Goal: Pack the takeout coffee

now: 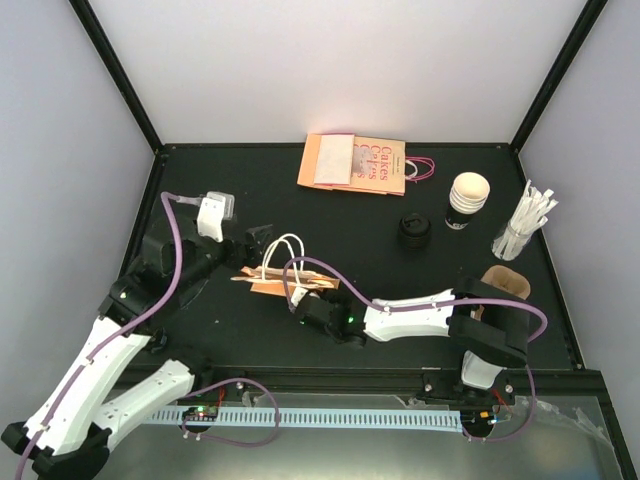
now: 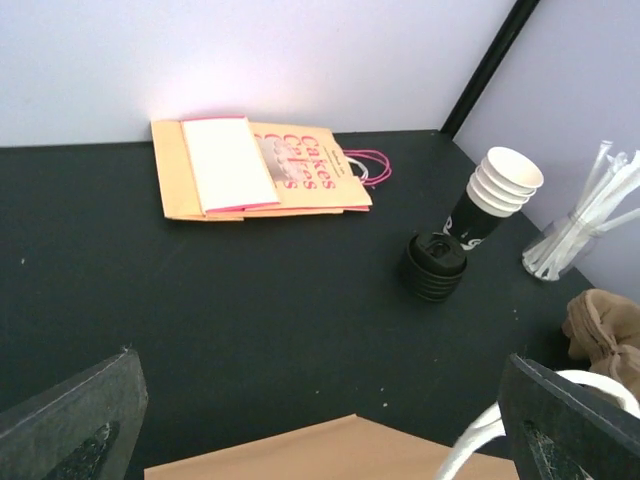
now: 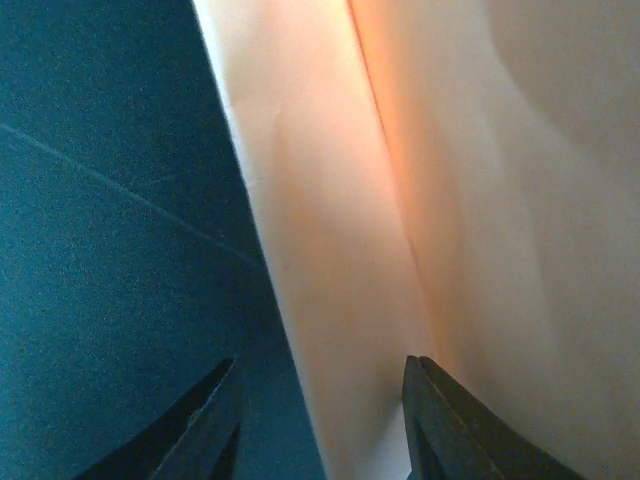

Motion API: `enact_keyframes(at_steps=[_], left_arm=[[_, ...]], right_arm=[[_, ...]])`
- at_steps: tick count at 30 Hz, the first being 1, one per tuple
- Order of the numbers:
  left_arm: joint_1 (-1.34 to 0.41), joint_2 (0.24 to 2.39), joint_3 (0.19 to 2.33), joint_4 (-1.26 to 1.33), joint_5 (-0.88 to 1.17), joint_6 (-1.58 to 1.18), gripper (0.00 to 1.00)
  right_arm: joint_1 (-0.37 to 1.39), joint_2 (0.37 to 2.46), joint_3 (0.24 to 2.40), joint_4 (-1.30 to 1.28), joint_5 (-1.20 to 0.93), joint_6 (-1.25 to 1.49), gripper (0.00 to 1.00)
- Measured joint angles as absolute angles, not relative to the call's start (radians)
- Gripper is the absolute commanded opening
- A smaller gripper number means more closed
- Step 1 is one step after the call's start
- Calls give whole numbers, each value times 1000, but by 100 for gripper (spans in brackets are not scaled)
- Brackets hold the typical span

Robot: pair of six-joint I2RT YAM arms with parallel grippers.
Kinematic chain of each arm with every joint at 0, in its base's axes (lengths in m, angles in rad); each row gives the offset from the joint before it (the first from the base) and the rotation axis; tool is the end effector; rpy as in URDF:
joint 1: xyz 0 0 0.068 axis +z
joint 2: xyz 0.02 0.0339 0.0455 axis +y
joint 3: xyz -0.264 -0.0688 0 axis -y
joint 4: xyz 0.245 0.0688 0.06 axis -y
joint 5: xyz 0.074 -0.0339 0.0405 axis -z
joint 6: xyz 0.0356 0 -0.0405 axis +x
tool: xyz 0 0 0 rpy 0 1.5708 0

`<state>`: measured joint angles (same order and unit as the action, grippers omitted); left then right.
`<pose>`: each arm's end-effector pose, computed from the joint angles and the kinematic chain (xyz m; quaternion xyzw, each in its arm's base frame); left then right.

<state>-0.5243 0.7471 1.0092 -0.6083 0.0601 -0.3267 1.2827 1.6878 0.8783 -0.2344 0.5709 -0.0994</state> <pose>0.1292 -0.0772 0.3772 0.0979 0.8123 -0.2595 0.5131 0.1081 0.2971 0.1499 -0.5340 0.7606 -0.0863 0.3590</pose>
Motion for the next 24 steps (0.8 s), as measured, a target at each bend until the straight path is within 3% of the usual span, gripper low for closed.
enact_keyframes(at_steps=[8, 16, 24], left_arm=[[-524, 698, 1045, -650, 146, -220, 98], [-524, 665, 977, -636, 332, -127, 69], [-524, 690, 974, -689, 434, -56, 61]], right_arm=[[1285, 1683, 875, -234, 572, -107, 55], [1285, 1655, 862, -232, 566, -115, 54], [1285, 1655, 862, -232, 566, -119, 54]])
